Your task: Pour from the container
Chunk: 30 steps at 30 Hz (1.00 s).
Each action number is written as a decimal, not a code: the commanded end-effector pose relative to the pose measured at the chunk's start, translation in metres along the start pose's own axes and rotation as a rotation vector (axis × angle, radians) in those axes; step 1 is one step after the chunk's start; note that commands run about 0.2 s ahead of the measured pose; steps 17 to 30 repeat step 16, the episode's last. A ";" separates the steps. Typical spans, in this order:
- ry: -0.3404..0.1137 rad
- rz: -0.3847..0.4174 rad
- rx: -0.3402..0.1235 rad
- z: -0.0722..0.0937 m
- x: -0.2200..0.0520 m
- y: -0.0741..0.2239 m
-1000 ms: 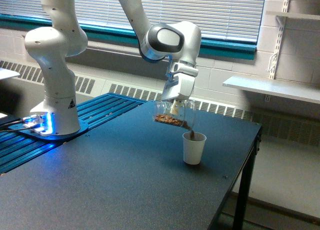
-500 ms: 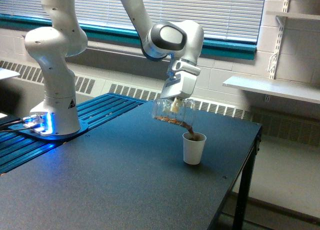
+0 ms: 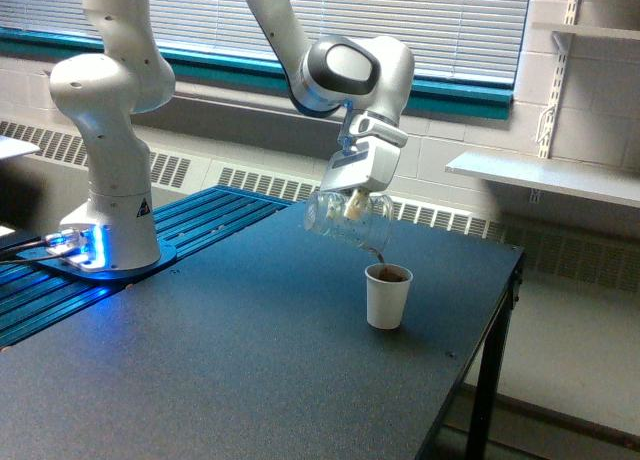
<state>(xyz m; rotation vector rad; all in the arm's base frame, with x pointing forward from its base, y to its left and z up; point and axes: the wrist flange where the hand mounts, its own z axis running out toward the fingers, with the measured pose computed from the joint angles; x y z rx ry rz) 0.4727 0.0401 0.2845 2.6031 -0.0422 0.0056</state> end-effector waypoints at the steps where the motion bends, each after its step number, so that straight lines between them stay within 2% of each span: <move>1: -0.004 -0.052 -0.003 -0.007 0.002 0.000; 13: -0.005 -0.038 0.030 -0.008 -0.001 0.000; 30: -0.004 -0.038 0.030 -0.007 -0.002 0.000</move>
